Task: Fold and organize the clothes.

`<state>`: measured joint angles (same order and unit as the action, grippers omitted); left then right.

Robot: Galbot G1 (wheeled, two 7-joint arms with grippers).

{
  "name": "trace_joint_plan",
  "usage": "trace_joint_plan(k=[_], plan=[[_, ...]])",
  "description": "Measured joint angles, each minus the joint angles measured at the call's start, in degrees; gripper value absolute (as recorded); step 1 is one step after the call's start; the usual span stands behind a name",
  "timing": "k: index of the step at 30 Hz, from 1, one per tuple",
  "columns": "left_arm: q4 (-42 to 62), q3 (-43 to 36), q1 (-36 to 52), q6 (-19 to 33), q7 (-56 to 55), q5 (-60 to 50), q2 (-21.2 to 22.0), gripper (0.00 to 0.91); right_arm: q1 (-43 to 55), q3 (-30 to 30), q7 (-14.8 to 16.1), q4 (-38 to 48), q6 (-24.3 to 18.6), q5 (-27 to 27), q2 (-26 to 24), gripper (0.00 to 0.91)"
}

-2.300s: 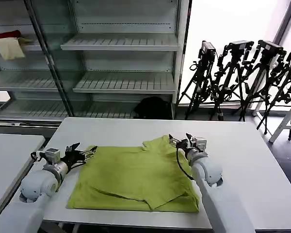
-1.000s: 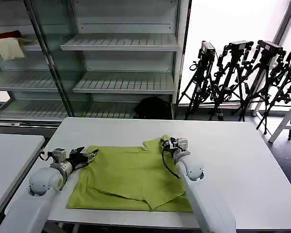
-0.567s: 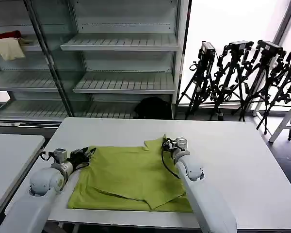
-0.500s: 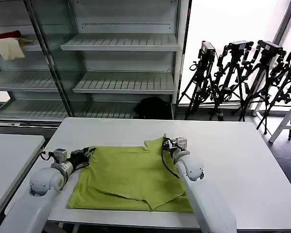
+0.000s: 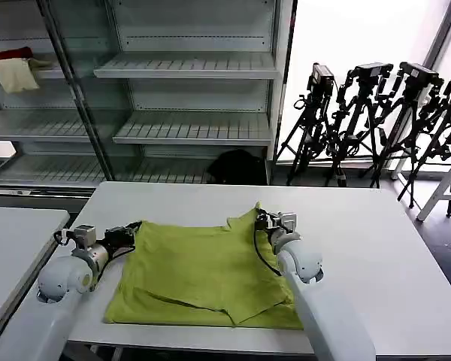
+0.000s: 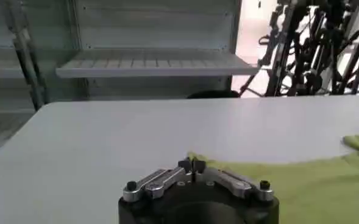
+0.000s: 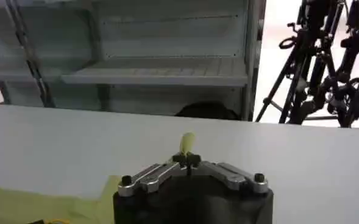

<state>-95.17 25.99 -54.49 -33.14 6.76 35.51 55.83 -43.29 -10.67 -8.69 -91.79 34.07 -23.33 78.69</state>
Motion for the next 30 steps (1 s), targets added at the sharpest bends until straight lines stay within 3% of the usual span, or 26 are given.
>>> trace_joint_plan(k=[13, 30], plan=[[-10.31, 6.16, -8.54, 0.27, 0.74, 4.27, 0.2, 0.0, -10.57, -2.36, -0.82, -14.51, -0.01, -3.41, -3.58, 0.0], [-22.42, 17.18, -27.1, 2.07, 2.29, 6.06, 1.34, 0.0, -31.74, -8.72, 2.05, -31.51, -0.48, -1.92, -6.75, 0.0]])
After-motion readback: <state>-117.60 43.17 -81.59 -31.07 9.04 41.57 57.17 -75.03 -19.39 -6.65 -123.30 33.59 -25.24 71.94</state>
